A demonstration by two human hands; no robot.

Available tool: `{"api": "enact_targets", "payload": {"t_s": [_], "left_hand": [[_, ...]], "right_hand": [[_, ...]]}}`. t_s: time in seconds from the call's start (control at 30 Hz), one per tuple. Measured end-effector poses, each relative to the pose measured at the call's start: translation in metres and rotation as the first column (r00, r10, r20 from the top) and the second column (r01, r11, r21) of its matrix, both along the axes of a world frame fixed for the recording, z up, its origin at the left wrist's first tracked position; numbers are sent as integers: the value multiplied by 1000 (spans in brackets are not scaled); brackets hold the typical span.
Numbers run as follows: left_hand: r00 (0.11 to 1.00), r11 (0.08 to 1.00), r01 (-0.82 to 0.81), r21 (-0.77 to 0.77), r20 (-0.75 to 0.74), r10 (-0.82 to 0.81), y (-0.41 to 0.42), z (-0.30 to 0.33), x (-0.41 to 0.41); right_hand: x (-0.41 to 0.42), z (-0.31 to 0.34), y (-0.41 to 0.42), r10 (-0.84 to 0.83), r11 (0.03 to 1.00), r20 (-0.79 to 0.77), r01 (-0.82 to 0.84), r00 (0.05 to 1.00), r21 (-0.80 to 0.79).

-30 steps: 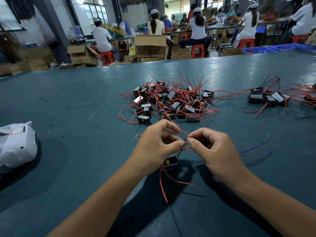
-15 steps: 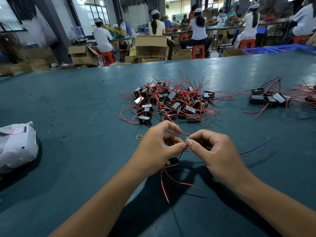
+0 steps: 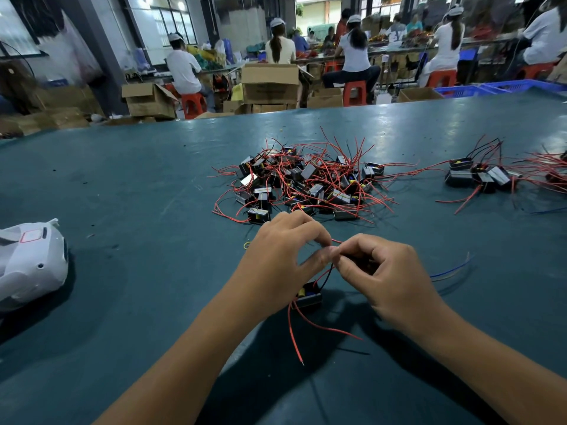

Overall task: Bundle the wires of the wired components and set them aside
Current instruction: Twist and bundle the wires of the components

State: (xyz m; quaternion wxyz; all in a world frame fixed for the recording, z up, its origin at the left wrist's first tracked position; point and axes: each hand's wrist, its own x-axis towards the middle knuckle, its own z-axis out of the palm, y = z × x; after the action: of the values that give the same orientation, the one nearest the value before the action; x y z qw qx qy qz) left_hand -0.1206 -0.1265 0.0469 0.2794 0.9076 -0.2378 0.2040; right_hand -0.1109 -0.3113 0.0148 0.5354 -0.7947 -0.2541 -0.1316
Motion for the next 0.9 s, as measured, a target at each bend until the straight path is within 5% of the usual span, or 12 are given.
{"api": "enact_targets", "payload": {"t_s": [0.27, 0.5, 0.9], "left_hand": [[998, 991, 62, 121, 14, -65, 1, 1, 0], [977, 995, 45, -94, -202, -64, -1, 2, -2], [961, 982, -15, -187, -275, -38, -8, 1, -6]], "right_hand": [[-3, 5, -1, -3, 996, 66, 8, 998, -85], [-4, 7, -2, 6, 988, 148, 17, 989, -153], [-7, 7, -3, -18, 982, 181, 51, 983, -180]]}}
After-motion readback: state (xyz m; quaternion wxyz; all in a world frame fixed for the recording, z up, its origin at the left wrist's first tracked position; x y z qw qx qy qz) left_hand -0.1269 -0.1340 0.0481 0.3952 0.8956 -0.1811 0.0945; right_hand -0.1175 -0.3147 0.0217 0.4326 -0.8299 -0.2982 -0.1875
